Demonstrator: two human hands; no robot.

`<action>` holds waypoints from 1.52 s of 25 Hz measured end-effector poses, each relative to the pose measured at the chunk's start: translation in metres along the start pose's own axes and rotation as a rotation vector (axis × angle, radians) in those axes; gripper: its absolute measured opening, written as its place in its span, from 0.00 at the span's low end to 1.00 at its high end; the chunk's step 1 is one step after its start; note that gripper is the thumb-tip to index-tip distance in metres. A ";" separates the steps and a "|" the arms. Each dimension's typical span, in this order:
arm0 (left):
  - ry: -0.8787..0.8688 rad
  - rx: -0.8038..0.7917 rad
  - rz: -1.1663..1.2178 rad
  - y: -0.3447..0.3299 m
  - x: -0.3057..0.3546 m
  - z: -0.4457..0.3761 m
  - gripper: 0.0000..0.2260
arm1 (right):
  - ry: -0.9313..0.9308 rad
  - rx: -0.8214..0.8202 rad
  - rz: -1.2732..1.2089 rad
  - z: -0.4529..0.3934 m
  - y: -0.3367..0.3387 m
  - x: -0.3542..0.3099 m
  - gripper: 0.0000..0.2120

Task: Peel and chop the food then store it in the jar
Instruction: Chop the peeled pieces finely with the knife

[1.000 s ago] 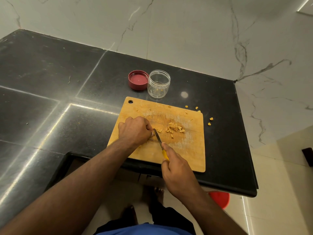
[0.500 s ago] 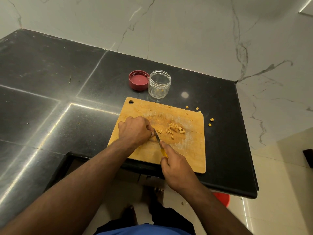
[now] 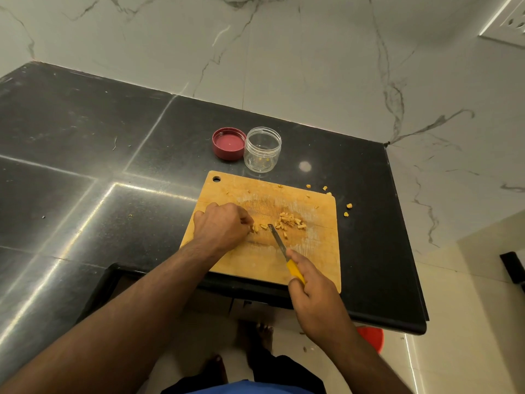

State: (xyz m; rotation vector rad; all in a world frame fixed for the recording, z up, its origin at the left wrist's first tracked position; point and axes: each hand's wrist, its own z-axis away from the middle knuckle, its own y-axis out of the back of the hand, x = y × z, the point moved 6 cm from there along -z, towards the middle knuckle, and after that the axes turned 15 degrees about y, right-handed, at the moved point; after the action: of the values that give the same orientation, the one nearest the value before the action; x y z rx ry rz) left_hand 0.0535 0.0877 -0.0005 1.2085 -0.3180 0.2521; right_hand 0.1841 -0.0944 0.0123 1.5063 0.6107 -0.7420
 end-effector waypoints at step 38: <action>0.029 0.054 0.309 0.008 -0.047 -0.020 0.09 | -0.269 0.186 0.124 -0.025 0.070 0.058 0.20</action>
State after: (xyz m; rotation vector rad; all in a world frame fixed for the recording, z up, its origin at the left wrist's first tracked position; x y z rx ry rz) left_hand 0.0094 0.1078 -0.0171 1.2054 -0.4756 0.5484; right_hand 0.2769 -0.0773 0.0138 1.5643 0.2495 -0.9055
